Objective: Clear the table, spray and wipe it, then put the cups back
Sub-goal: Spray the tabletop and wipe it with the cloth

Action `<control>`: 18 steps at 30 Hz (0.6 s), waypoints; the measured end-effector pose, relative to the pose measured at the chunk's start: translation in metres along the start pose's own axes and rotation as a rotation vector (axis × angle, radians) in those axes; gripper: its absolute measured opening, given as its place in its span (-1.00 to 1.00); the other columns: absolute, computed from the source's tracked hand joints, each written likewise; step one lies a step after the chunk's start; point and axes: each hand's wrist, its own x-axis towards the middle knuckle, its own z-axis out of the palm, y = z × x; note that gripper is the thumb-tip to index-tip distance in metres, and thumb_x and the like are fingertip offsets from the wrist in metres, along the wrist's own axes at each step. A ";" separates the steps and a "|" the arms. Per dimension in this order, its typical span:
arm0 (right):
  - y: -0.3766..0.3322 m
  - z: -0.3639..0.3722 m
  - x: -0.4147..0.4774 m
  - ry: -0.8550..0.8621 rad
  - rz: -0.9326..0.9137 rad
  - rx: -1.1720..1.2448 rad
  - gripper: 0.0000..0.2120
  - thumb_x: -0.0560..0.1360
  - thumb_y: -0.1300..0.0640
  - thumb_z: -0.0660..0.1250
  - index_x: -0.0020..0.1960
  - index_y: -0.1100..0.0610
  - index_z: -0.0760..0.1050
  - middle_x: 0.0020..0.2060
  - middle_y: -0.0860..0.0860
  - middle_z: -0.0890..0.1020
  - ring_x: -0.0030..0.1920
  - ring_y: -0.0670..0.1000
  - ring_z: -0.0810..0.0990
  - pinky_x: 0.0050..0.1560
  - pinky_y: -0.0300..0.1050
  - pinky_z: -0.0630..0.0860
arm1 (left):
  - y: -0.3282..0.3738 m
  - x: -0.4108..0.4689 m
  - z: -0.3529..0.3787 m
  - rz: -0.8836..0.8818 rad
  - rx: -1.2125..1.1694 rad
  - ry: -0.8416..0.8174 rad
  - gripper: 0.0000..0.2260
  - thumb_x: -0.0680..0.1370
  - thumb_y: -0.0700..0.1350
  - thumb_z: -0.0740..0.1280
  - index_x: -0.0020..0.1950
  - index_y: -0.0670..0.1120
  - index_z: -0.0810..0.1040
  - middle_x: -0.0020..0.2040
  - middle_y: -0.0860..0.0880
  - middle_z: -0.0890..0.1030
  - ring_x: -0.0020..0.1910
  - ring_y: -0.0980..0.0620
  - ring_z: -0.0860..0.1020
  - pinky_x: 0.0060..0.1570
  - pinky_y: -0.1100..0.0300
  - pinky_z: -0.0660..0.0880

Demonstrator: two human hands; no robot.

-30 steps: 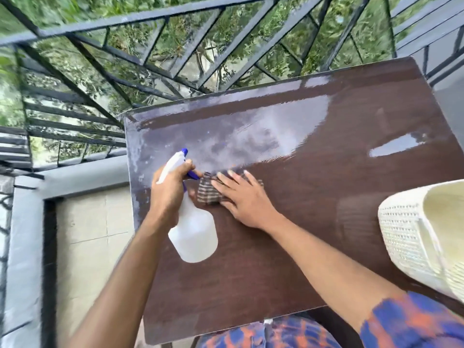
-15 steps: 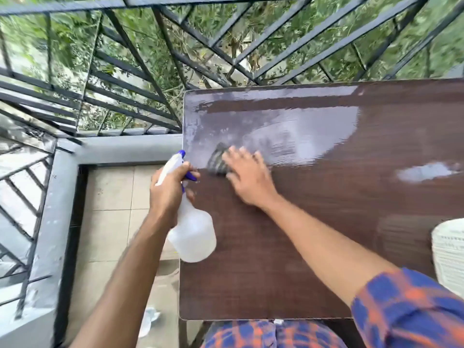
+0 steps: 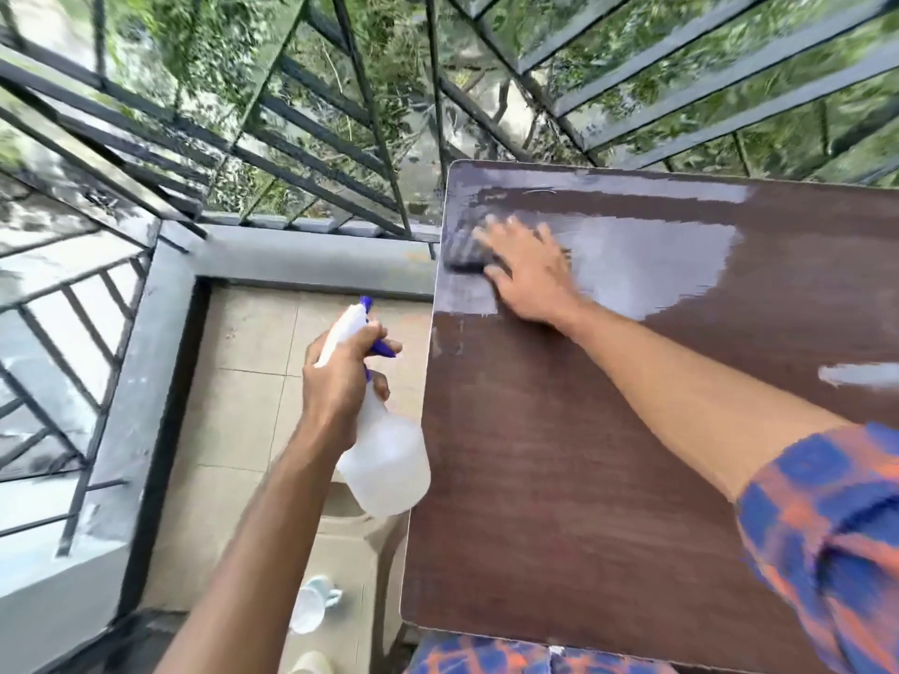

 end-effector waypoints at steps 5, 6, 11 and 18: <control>-0.036 0.044 -0.066 -0.207 -0.696 -0.096 -0.57 0.65 -0.05 0.16 0.51 -0.09 0.37 0.48 -0.08 0.43 0.52 0.02 0.32 0.52 0.15 0.16 | 0.003 0.023 -0.004 -0.009 -0.024 -0.007 -0.91 0.57 -0.16 0.32 0.02 -0.12 0.59 -0.18 -0.15 0.67 -0.53 -0.06 0.32 -0.44 0.23 0.34; -0.035 0.044 -0.061 -0.223 -0.707 -0.088 -0.57 0.66 -0.06 0.15 0.51 -0.09 0.37 0.48 -0.08 0.44 0.52 0.01 0.33 0.53 0.13 0.17 | 0.004 0.027 -0.004 -0.017 -0.029 -0.013 -0.90 0.57 -0.15 0.32 0.04 -0.12 0.59 -0.18 -0.15 0.67 -0.53 -0.06 0.32 -0.44 0.23 0.34; -0.016 0.007 0.056 -0.134 -0.240 -0.033 -0.47 0.61 0.02 0.23 0.57 -0.04 0.27 0.56 -0.04 0.30 0.58 0.07 0.20 0.56 0.22 0.07 | 0.010 0.040 0.008 -0.035 -0.012 -0.045 -0.91 0.55 -0.16 0.33 0.01 -0.12 0.59 -0.17 -0.15 0.67 -0.53 -0.07 0.31 -0.42 0.22 0.30; -0.002 -0.012 0.101 -0.019 0.070 0.052 -0.48 0.65 0.03 0.17 0.59 -0.10 0.20 0.59 -0.09 0.23 0.60 0.00 0.13 0.59 0.15 -0.04 | 0.028 0.050 0.035 0.046 -0.012 -0.091 -0.72 0.59 -0.15 0.30 0.26 -0.19 0.60 -0.19 -0.14 0.65 -0.55 -0.06 0.32 -0.46 0.23 0.30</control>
